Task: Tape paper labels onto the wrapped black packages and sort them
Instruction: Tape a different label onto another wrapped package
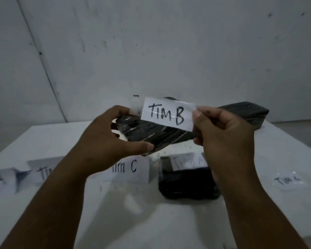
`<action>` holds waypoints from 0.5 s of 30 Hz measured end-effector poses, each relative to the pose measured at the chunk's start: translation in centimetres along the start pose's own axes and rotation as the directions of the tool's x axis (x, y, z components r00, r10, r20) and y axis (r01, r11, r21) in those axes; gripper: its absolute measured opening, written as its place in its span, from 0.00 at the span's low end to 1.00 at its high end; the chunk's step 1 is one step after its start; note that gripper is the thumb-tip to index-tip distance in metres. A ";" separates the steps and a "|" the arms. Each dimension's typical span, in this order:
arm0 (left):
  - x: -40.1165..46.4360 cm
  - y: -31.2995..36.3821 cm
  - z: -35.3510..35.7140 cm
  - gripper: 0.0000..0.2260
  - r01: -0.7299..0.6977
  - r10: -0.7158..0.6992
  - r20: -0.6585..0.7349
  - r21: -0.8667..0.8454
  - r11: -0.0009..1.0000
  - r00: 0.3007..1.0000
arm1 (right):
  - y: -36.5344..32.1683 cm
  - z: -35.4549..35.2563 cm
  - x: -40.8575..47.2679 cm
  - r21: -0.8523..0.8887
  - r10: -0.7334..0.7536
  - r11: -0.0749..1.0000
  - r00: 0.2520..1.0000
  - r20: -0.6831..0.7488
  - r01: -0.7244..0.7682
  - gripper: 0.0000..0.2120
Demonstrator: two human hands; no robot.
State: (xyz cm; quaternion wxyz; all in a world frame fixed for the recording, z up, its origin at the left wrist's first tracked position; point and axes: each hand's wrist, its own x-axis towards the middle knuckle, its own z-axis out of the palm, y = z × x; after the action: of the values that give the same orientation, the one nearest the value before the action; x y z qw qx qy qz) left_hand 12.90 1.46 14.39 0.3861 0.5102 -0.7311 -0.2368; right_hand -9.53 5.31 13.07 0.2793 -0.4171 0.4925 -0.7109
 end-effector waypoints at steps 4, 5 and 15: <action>-5.5 -2.3 -3.0 0.41 0.008 -0.010 0.110 0.021 1.000 0.994 | 0.2 0.4 -3.6 -0.104 -0.014 0.994 0.996 0.090 0.023 0.02; -6.7 -3.0 -3.5 0.42 0.019 -0.023 0.149 0.031 0.999 0.989 | 0.4 0.5 -4.3 -0.118 -0.004 0.993 0.995 0.103 0.016 0.01; -12.8 -8.7 -3.2 0.46 0.251 -0.253 0.363 0.056 0.966 0.897 | 4.3 1.1 -9.2 -0.213 0.180 0.968 0.956 0.230 -0.131 0.02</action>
State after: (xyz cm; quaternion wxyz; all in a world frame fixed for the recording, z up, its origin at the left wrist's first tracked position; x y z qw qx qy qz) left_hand 22.75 10.27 5.71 0.2067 0.5486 -0.7191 -0.3732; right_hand -4.04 10.71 6.33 0.3515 -0.4879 0.5526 -0.5772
